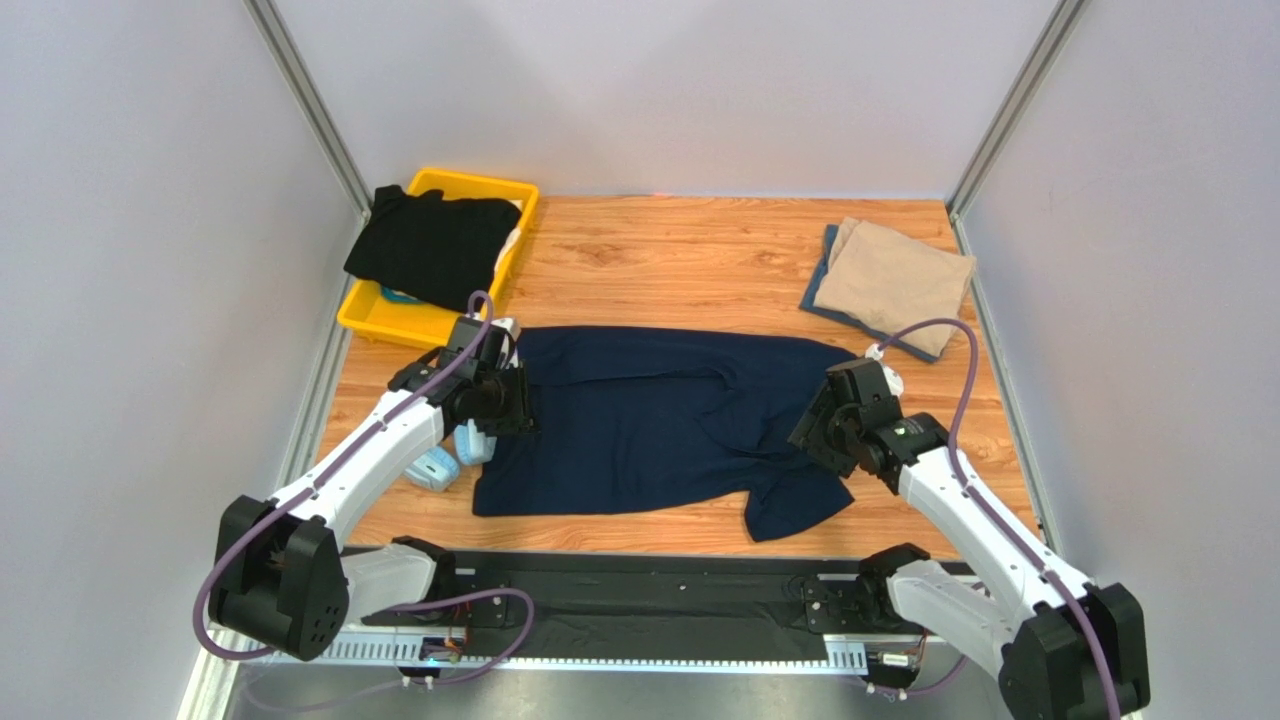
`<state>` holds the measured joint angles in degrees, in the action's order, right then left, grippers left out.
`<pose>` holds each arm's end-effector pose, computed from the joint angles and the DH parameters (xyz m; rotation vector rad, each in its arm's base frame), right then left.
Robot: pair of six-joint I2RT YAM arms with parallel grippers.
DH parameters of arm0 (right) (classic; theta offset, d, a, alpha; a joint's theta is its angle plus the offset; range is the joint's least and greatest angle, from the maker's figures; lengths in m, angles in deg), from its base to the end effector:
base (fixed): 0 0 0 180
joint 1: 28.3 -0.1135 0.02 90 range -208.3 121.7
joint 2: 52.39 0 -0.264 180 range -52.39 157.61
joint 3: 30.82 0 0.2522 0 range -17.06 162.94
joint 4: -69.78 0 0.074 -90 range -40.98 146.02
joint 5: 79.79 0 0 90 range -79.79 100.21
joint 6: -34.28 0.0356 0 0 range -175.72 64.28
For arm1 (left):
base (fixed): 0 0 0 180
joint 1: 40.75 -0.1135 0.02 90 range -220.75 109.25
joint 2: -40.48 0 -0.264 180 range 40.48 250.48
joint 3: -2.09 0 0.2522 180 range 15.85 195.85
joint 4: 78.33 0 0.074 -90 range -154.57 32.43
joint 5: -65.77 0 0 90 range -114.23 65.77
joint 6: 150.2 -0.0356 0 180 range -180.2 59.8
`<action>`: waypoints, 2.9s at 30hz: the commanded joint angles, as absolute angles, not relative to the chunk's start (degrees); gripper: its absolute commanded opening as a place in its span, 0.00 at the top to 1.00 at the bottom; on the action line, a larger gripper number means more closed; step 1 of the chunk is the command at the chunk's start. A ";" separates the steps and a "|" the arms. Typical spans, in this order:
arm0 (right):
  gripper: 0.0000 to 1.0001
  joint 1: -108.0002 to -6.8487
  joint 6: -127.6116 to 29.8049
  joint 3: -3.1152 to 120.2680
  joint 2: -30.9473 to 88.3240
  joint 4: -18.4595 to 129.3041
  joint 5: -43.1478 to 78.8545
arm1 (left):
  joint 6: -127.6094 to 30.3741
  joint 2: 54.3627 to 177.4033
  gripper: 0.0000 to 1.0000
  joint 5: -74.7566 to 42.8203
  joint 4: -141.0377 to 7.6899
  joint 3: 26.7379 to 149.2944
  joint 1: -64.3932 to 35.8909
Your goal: Fold and stack the t-shirts
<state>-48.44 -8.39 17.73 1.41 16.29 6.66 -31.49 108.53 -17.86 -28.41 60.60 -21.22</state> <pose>0.1623 0.0572 0.2098 0.6413 2.5545 0.3413 0.2113 -0.0791 0.2224 -0.1730 2.6613 -0.4329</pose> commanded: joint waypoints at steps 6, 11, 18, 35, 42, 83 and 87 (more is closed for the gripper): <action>0.47 -48.86 -7.64 20.83 7.37 13.47 -4.11 | -29.61 109.74 0.66 -16.84 -29.24 61.11 -20.54; 0.46 -47.99 -5.71 15.47 6.67 17.87 0.54 | -28.64 110.17 0.66 -16.32 -30.12 59.62 -18.26; 0.43 -48.07 -6.41 15.46 10.18 16.56 -0.15 | -29.44 111.32 0.66 -14.83 -33.36 59.53 -17.11; 0.32 -49.04 -7.64 11.50 18.52 27.98 5.13 | -28.65 110.10 0.52 -21.84 -32.40 59.45 -16.76; 0.32 -50.09 -6.68 14.05 23.81 29.12 6.24 | -28.38 111.31 0.50 -22.74 -32.75 58.82 -16.76; 0.32 -59.15 4.05 13.44 10.44 12.77 4.94 | -28.47 104.90 0.50 -18.96 -33.55 57.24 -16.67; 0.33 -59.15 3.52 13.79 14.21 14.44 5.46 | -28.38 104.55 0.50 -19.22 -33.46 57.16 -16.76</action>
